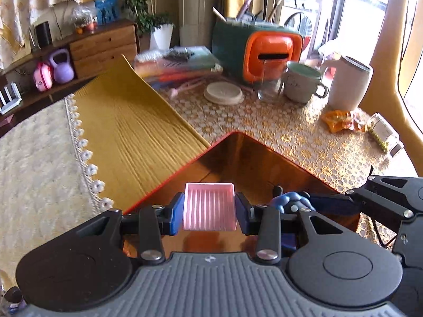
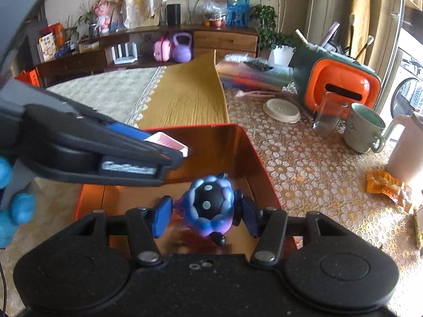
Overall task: Organize rigid objects
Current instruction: 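Carry both items into the red tin box and open both tools to release them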
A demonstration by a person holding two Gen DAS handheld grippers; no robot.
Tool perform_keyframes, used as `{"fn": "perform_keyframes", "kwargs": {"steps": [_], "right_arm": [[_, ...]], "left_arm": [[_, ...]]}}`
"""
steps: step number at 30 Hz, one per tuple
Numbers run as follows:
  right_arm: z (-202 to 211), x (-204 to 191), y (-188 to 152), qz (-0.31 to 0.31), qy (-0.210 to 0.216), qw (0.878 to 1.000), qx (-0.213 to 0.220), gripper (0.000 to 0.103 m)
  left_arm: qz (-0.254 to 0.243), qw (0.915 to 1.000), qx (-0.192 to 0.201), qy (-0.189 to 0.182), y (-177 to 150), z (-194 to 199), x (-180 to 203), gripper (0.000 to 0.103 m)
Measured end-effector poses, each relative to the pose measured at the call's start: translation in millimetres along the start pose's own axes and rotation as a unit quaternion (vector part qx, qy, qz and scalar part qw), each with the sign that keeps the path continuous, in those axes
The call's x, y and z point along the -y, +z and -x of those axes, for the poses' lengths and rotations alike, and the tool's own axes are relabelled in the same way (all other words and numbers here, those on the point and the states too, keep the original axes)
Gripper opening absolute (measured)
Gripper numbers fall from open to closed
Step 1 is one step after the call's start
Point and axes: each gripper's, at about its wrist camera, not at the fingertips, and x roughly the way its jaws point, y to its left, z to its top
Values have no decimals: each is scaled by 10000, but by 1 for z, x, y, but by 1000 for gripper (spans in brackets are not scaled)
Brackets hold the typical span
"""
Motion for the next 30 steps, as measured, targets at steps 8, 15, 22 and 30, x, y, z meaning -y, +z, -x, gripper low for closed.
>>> {"fn": "perform_keyframes", "kwargs": {"steps": [8, 15, 22, 30], "right_arm": [[-13, 2, -2, 65, 26, 9998, -202, 55], [-16, 3, -4, 80, 13, 9997, -234, 55], [-16, 3, -5, 44, 4, 9997, -240, 55], [-15, 3, -4, 6, -39, 9996, -287, 56]], "left_arm": [[129, 9992, -366, 0, 0, -27, -4, 40], [157, 9979, -627, 17, -3, -40, -4, 40], [93, 9970, -761, 51, -4, -44, -3, 41], [84, 9973, -718, 133, -4, -38, -1, 58]]}}
